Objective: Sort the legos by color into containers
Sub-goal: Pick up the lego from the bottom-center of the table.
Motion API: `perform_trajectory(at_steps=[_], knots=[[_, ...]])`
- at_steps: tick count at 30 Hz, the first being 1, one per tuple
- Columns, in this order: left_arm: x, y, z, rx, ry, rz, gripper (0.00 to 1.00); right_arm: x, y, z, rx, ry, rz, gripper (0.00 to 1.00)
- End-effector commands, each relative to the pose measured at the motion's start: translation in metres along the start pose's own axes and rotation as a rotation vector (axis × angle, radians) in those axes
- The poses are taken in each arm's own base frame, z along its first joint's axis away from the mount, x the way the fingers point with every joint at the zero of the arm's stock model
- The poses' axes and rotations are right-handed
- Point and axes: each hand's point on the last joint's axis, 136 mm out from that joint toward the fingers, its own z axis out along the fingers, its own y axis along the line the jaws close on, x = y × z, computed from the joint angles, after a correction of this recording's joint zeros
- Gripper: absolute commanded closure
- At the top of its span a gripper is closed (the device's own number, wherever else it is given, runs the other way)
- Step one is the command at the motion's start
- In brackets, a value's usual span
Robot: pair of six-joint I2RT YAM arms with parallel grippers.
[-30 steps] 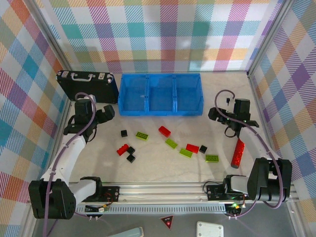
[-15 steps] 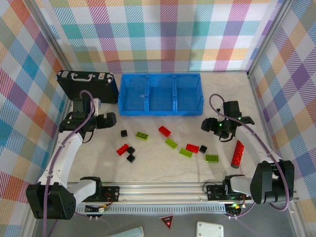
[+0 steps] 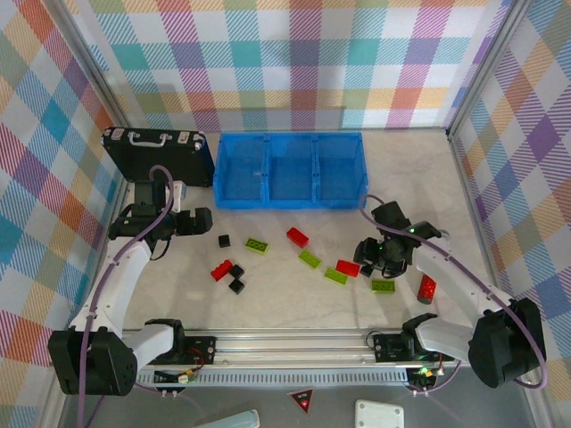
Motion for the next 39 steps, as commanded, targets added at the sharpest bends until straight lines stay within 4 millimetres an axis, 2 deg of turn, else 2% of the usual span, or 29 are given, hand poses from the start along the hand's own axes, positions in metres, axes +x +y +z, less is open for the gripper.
perform_trajectory(at_steps=[1, 4, 15, 23, 39], knots=[[-0.006, -0.007, -0.004, 0.032, -0.026, 0.025, 0.01, 0.013, -0.007, 0.002, 0.082, 0.029, 0.063, 0.38], [-0.007, -0.008, -0.005, 0.043, -0.027, 0.025, 0.01, 0.018, 0.002, 0.004, 0.105, 0.03, 0.064, 0.37], [-0.008, -0.01, -0.005, 0.051, -0.03, 0.032, 0.02, 0.012, 0.031, 0.021, 0.223, -0.022, 0.055, 0.27], [-0.007, -0.007, -0.005, 0.037, -0.025, 0.036, 0.02, 0.015, 0.04, 0.038, 0.249, -0.013, 0.063, 0.21], [-0.011, -0.005, -0.011, 0.02, -0.055, 0.044, 0.03, 0.014, 0.047, 0.059, 0.263, 0.005, 0.037, 0.18]])
